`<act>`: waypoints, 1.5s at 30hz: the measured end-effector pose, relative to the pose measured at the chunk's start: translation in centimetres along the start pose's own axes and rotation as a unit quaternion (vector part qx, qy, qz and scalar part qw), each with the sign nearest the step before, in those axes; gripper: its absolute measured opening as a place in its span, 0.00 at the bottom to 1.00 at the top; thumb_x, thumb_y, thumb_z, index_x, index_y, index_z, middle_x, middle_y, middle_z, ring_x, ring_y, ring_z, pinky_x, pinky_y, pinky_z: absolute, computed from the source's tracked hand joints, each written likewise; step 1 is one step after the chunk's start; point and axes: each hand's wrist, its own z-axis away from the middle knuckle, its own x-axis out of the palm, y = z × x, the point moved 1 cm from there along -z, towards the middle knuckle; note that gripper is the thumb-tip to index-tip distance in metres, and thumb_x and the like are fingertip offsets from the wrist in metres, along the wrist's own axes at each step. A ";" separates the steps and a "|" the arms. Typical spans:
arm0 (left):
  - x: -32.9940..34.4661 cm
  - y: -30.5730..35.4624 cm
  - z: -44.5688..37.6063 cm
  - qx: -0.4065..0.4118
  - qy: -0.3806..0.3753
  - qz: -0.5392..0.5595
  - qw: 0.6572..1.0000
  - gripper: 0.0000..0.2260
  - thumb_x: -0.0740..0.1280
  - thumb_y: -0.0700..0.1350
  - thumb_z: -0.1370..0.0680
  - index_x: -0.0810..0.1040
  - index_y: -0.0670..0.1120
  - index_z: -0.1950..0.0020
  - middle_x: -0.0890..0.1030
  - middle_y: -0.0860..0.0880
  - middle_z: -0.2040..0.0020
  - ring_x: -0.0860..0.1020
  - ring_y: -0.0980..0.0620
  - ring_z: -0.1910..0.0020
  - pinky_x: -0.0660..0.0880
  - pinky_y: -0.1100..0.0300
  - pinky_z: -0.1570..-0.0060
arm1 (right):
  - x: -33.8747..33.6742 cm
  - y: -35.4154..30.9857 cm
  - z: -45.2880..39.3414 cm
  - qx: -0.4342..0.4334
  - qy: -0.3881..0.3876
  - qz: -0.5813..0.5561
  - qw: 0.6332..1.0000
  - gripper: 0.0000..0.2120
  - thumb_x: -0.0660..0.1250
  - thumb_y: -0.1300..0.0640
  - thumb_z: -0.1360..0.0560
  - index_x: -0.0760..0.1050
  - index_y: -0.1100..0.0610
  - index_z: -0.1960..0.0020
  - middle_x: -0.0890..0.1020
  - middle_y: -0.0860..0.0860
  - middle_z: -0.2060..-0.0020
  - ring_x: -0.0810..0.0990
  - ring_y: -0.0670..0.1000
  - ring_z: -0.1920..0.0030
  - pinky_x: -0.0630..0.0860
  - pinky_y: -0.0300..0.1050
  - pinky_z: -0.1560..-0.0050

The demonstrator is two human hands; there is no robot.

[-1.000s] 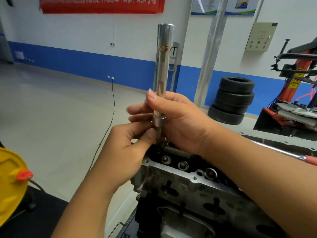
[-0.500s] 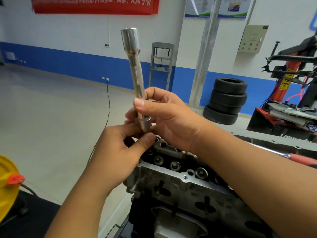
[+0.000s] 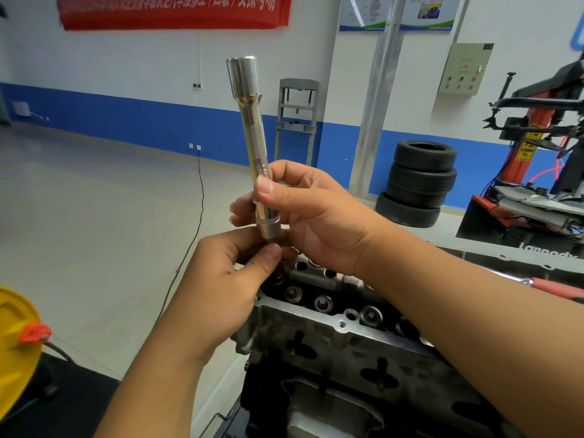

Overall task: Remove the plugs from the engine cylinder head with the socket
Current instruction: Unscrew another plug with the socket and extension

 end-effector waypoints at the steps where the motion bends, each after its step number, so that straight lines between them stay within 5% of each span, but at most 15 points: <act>1: 0.0 0.0 0.0 0.002 0.003 -0.008 1.000 0.10 0.68 0.52 0.21 0.86 0.63 0.45 0.88 0.56 0.50 0.86 0.54 0.45 0.77 0.44 0.37 | 0.0 0.0 0.0 0.002 -0.005 0.001 1.000 0.03 0.69 0.55 0.22 0.77 0.54 0.53 0.86 0.55 0.53 0.85 0.58 0.46 0.76 0.61 0.38; 4: 0.2 -0.1 -0.1 0.014 0.073 -0.046 0.996 0.12 0.76 0.47 0.22 0.85 0.66 0.49 0.88 0.58 0.56 0.86 0.58 0.52 0.81 0.47 0.44 | 0.0 0.0 0.0 0.010 -0.016 -0.007 1.000 0.05 0.67 0.54 0.21 0.79 0.54 0.53 0.86 0.55 0.52 0.85 0.58 0.46 0.77 0.61 0.37; 7: 0.5 -0.1 -0.1 0.018 0.121 -0.031 0.992 0.10 0.79 0.56 0.32 0.86 0.63 0.53 0.87 0.56 0.60 0.86 0.54 0.58 0.82 0.46 0.49 | 0.1 0.1 -0.1 0.007 -0.017 -0.019 1.000 0.04 0.69 0.55 0.22 0.79 0.56 0.51 0.86 0.55 0.54 0.85 0.58 0.46 0.80 0.60 0.40; 13: 0.2 -0.1 -0.1 0.015 0.036 -0.003 0.999 0.07 0.69 0.55 0.22 0.86 0.65 0.48 0.88 0.57 0.52 0.86 0.57 0.48 0.78 0.50 0.44 | -0.3 0.0 0.0 -0.011 0.003 -0.011 1.000 0.05 0.69 0.55 0.22 0.75 0.56 0.51 0.86 0.56 0.54 0.85 0.59 0.48 0.78 0.63 0.38; 20: 0.4 -0.5 -0.1 0.010 0.135 -0.018 0.991 0.09 0.78 0.46 0.26 0.86 0.62 0.53 0.87 0.54 0.60 0.86 0.48 0.58 0.85 0.51 0.58 | -0.1 0.0 0.0 0.004 -0.011 -0.022 1.000 0.08 0.66 0.52 0.20 0.81 0.56 0.47 0.86 0.54 0.53 0.84 0.58 0.46 0.75 0.65 0.32; 27: 0.7 0.3 -0.2 0.068 0.069 0.005 0.995 0.08 0.70 0.54 0.20 0.84 0.64 0.43 0.87 0.58 0.49 0.85 0.55 0.46 0.78 0.54 0.45 | -0.5 -0.1 0.0 -0.022 0.012 -0.007 1.000 0.07 0.67 0.51 0.21 0.77 0.54 0.53 0.87 0.55 0.50 0.84 0.57 0.46 0.75 0.70 0.35; 29: 0.7 0.6 -0.2 0.086 0.056 0.027 0.994 0.11 0.65 0.54 0.18 0.83 0.64 0.38 0.87 0.56 0.45 0.84 0.54 0.42 0.79 0.51 0.41 | -0.5 -0.1 0.0 -0.012 0.007 0.006 1.000 0.10 0.64 0.49 0.19 0.79 0.54 0.50 0.86 0.53 0.45 0.82 0.55 0.45 0.81 0.58 0.43; 31: 0.7 0.6 -0.4 0.090 0.068 0.023 0.993 0.11 0.65 0.53 0.19 0.83 0.64 0.40 0.87 0.53 0.49 0.86 0.51 0.47 0.81 0.46 0.42 | -0.3 -0.2 0.1 0.002 0.002 0.008 1.000 0.13 0.62 0.47 0.18 0.81 0.52 0.49 0.86 0.51 0.43 0.82 0.52 0.46 0.82 0.51 0.48; 35: 0.9 0.7 -0.3 0.079 0.124 0.028 0.989 0.09 0.75 0.54 0.26 0.84 0.66 0.48 0.88 0.56 0.56 0.87 0.55 0.55 0.82 0.53 0.51 | -0.1 -0.1 0.0 0.002 0.007 -0.005 1.000 0.09 0.66 0.47 0.20 0.82 0.50 0.52 0.87 0.53 0.48 0.83 0.56 0.46 0.70 0.73 0.30; 40: 1.0 0.8 -0.2 0.088 0.147 0.002 0.985 0.10 0.77 0.61 0.30 0.86 0.63 0.51 0.87 0.55 0.59 0.86 0.54 0.58 0.82 0.61 0.57 | -0.2 -0.1 0.2 -0.012 0.014 -0.009 1.000 0.07 0.66 0.51 0.21 0.76 0.53 0.54 0.87 0.54 0.53 0.84 0.53 0.52 0.75 0.62 0.39; 45: 1.1 0.8 -0.2 0.087 0.137 -0.035 0.986 0.12 0.72 0.68 0.26 0.85 0.63 0.50 0.87 0.53 0.59 0.84 0.50 0.58 0.83 0.46 0.53 | 0.0 -0.5 0.0 -0.025 0.024 0.017 0.999 0.05 0.69 0.53 0.23 0.76 0.55 0.53 0.86 0.52 0.57 0.83 0.51 0.53 0.76 0.58 0.44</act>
